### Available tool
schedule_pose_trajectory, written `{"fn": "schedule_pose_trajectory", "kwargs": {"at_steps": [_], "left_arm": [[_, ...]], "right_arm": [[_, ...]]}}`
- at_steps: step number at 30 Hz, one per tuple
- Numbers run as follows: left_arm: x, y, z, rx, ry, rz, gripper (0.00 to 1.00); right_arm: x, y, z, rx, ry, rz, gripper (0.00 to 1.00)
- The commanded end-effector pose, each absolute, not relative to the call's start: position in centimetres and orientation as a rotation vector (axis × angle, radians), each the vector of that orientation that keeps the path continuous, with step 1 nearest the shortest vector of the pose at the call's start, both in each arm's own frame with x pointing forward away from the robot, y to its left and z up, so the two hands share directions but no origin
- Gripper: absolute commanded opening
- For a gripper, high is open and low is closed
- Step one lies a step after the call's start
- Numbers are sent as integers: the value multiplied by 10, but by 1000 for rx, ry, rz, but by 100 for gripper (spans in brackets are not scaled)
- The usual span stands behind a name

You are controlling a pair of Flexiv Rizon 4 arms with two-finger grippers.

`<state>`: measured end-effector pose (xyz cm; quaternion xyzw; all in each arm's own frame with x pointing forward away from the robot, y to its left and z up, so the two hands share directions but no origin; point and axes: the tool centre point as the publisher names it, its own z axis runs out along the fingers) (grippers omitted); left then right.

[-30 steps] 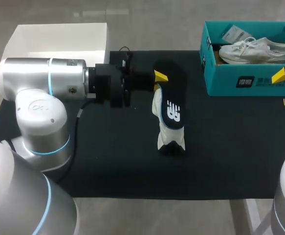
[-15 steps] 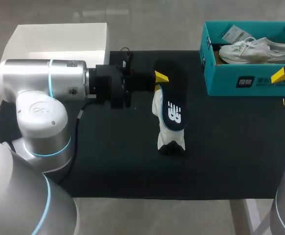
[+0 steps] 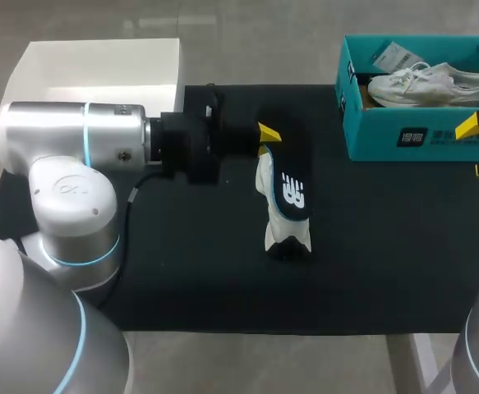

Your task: Take the shoe out of the shoebox, open the shoe tongue, remove and reinsert the insole, then place the shoe into the shoebox

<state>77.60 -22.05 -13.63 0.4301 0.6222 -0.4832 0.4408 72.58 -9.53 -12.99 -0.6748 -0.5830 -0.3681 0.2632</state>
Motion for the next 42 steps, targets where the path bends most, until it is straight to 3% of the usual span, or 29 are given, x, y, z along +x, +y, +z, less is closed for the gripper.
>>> {"fn": "schedule_pose_trajectory", "kwargs": {"at_steps": [1, 12, 18, 42], "left_arm": [[779, -237, -153, 1040, 1696, -1163, 0], [780, -233, -215, 1108, 1977, -1372, 0], [761, -229, -229, 1506, 1864, -1446, 0], [767, -236, -247, 1309, 2032, -1479, 0]], "right_arm": [[724, -95, -130, -1829, -1576, -995, 100], [724, -95, -130, -1829, -1576, -995, 100], [724, -95, -130, -1829, -1576, -995, 100], [724, -95, -130, -1829, -1576, -995, 100]]}}
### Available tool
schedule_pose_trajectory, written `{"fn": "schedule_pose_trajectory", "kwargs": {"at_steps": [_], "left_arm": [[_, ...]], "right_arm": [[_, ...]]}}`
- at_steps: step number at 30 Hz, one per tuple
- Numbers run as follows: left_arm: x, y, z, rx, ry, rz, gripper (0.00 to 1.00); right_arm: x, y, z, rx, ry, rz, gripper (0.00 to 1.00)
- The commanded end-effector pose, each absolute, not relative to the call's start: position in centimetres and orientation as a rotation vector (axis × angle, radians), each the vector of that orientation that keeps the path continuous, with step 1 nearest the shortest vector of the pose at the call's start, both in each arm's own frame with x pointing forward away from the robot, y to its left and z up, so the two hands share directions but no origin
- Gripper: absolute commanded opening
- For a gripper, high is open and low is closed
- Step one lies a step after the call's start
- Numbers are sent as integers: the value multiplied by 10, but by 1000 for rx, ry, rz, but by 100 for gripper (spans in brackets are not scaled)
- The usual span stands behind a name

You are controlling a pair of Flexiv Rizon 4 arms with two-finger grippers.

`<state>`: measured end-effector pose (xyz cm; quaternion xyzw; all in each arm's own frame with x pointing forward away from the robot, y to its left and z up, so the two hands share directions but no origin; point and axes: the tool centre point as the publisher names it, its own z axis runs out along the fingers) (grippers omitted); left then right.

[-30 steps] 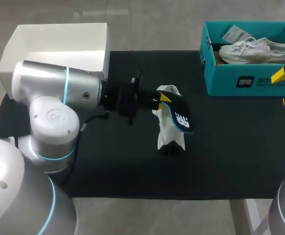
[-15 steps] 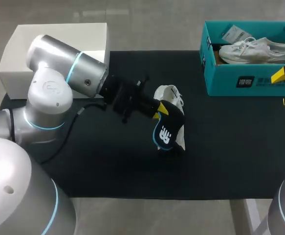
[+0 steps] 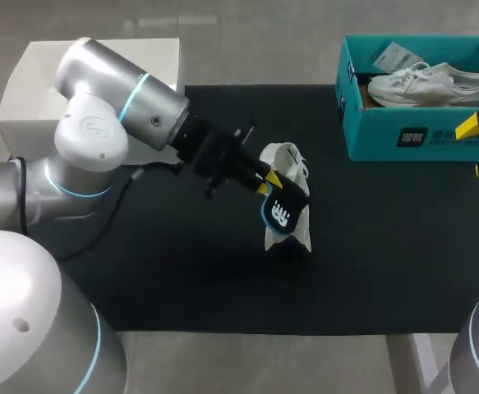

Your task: Take the shoe out of the shoebox, open the shoe tongue, remove and reinsert the insole, then place the shoe into the shoebox

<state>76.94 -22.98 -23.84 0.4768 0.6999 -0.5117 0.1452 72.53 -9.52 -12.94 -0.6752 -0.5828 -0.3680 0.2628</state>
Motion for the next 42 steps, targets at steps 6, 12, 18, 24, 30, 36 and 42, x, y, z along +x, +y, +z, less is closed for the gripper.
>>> {"fn": "schedule_pose_trajectory", "kwargs": {"at_steps": [6, 12, 18, 24, 30, 36, 42], "left_arm": [[762, -241, -272, 1250, 2073, -1534, 0], [760, -252, -287, 1231, 2067, -1549, 0], [768, -256, -294, 1184, 2025, -1540, 0], [775, -256, -300, 1162, 2055, -1535, 0], [783, -253, -308, 1151, 2073, -1500, 0], [793, -251, -318, 1138, 2068, -1502, 0], [802, -250, -329, 1117, 2094, -1501, 0]], "right_arm": [[724, -95, -130, -1829, -1576, -995, 100], [724, -95, -130, -1829, -1576, -995, 100], [724, -95, -130, -1829, -1576, -995, 100], [724, -95, -130, -1829, -1576, -995, 100], [724, -95, -130, -1829, -1576, -995, 100], [724, -95, -130, -1829, -1576, -995, 100], [724, -95, -130, -1829, -1576, -995, 100]]}}
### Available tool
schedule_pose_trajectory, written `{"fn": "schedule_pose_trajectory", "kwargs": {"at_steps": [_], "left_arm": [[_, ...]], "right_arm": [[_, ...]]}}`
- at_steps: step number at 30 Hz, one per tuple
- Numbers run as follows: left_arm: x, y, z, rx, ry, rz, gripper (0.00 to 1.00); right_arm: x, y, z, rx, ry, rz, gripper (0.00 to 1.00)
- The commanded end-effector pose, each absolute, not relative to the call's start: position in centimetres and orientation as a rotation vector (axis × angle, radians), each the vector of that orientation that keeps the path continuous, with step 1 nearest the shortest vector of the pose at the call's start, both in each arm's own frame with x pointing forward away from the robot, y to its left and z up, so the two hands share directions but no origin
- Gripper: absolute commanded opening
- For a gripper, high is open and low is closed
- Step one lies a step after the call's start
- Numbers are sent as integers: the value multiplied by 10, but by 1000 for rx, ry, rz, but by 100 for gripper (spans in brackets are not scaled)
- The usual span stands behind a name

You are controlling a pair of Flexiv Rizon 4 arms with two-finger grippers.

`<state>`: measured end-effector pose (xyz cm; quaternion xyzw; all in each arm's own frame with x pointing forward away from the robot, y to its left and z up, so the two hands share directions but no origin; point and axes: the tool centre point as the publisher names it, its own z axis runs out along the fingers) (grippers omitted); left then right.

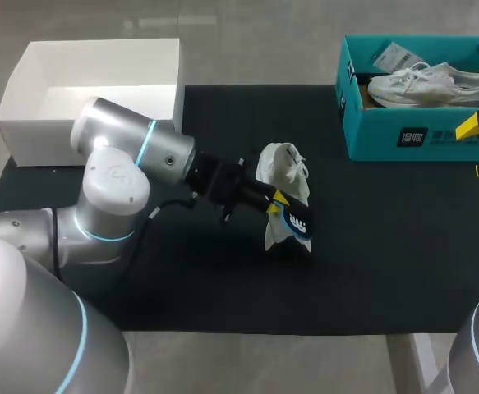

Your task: Take the shoe out of the shoebox, open the shoe tongue, remove and reinsert the insole, then place the shoe into the shoebox

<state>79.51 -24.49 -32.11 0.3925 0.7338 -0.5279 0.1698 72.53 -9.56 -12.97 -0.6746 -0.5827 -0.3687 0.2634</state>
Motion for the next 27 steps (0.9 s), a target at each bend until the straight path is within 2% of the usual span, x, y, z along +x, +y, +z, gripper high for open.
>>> {"fn": "schedule_pose_trajectory", "kwargs": {"at_steps": [1, 27], "left_arm": [[804, -250, -331, 1112, 2104, -1497, 0], [842, -253, -350, 886, 2226, -1484, 0]], "right_arm": [[724, -95, -130, -1829, -1576, -995, 100], [724, -95, -130, -1829, -1576, -995, 100]]}}
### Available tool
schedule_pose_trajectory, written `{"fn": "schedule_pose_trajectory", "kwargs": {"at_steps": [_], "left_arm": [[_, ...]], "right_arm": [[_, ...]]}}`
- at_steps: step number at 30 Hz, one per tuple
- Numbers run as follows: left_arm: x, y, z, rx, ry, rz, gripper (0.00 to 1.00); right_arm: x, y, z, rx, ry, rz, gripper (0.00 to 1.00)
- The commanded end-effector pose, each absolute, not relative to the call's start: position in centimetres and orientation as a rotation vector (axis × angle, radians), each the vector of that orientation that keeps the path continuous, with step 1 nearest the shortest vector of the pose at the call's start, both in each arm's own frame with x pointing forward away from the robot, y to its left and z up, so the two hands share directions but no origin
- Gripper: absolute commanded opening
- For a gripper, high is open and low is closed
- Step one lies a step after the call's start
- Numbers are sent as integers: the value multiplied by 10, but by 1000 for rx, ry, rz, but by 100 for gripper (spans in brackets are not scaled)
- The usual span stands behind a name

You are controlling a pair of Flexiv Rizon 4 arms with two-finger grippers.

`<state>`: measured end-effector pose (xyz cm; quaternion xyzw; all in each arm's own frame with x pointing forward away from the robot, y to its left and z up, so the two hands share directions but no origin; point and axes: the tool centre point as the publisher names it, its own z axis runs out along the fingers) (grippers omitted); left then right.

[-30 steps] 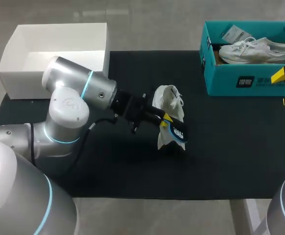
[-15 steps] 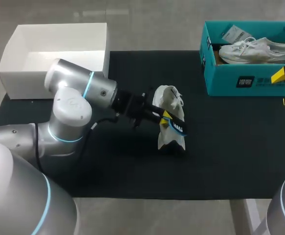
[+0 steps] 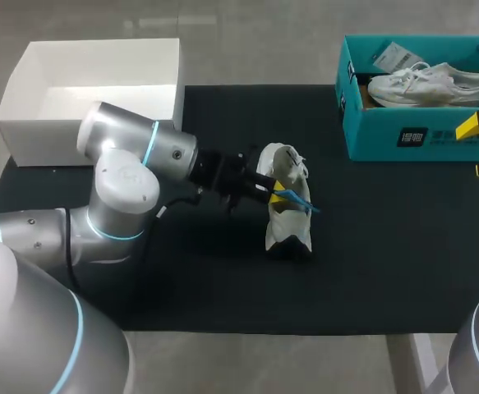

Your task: Take the shoe out of the shoebox, open the shoe tongue, remove and reinsert the insole, then place the shoe into the shoebox

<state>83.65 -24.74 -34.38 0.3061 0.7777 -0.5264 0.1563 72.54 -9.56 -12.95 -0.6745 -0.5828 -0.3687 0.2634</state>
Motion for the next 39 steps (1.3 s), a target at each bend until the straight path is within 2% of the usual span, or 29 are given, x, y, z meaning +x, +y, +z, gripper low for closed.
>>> {"fn": "schedule_pose_trajectory", "kwargs": {"at_steps": [1, 14, 15, 17, 18, 19, 21, 23, 26, 29, 31, 33, 39], "left_arm": [[843, -253, -352, 886, 2226, -1482, 0], [856, -254, -360, 839, 2270, -1475, 0], [854, -253, -357, 838, 2269, -1478, 13], [849, -252, -351, 858, 2262, -1478, 66], [847, -252, -348, 866, 2261, -1479, 90], [844, -251, -344, 879, 2248, -1483, 95], [837, -250, -335, 905, 2235, -1486, 93], [831, -251, -326, 927, 2206, -1508, 85], [820, -251, -316, 973, 2190, -1510, 52], [815, -250, -314, 1012, 2209, -1476, 48], [815, -249, -316, 1018, 2232, -1473, 36], [817, -248, -320, 1018, 2241, -1467, 0], [824, -249, -329, 1044, 2252, -1420, 0]], "right_arm": [[724, -95, -130, -1829, -1576, -995, 100], [724, -95, -130, -1829, -1576, -995, 100], [724, -95, -130, -1829, -1576, -995, 100], [724, -95, -130, -1829, -1576, -995, 100], [724, -95, -130, -1829, -1576, -995, 100], [724, -95, -130, -1829, -1576, -995, 100], [724, -95, -130, -1829, -1576, -995, 100], [724, -95, -130, -1829, -1576, -995, 100], [724, -95, -130, -1829, -1576, -995, 100], [724, -95, -130, -1829, -1576, -995, 100], [724, -95, -130, -1829, -1576, -995, 100], [724, -95, -130, -1829, -1576, -995, 100], [724, -95, -130, -1829, -1576, -995, 100]]}}
